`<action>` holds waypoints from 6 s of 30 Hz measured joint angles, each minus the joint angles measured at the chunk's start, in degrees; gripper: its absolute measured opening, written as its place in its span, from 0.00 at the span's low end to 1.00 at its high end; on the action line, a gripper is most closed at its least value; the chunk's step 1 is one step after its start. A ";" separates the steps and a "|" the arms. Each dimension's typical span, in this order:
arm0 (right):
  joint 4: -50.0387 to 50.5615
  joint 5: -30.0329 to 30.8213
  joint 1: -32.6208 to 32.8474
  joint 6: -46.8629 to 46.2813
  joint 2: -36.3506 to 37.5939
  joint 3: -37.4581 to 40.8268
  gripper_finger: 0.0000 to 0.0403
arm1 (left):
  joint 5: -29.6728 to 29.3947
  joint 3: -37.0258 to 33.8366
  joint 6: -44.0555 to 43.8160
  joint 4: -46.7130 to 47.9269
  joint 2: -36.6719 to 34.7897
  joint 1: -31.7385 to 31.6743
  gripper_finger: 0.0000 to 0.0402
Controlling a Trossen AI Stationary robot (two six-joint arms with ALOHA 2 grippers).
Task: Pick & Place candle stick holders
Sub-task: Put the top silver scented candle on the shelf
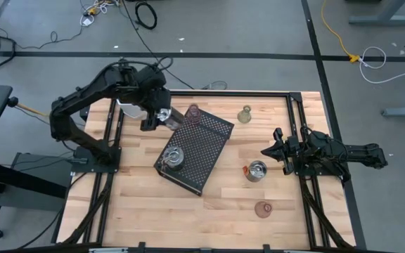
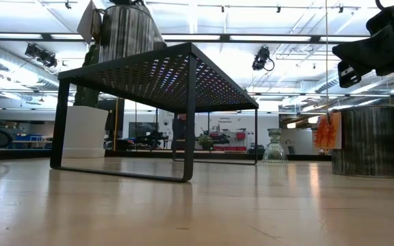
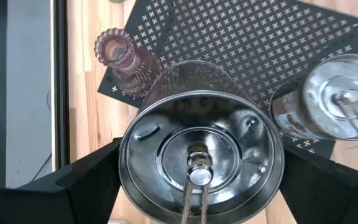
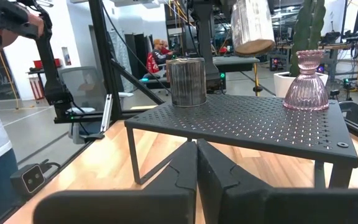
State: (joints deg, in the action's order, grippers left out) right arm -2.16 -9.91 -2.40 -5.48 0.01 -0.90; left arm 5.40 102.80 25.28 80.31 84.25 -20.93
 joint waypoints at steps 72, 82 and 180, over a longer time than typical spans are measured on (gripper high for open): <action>0.01 0.00 0.01 -0.02 0.00 0.01 0.03 | -3.33 1.18 4.88 -2.84 10.34 11.34 0.93; 0.01 0.00 -0.01 -0.02 0.00 -0.01 0.03 | -3.88 10.32 4.32 -1.95 14.69 11.84 0.93; 0.00 0.02 0.00 -0.02 0.00 0.01 0.03 | -14.52 13.03 3.91 9.20 24.63 13.56 0.93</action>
State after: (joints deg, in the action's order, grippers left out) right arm -2.16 -9.89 -2.40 -5.50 0.01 -0.89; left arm -9.13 115.83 29.19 89.52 108.88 -7.37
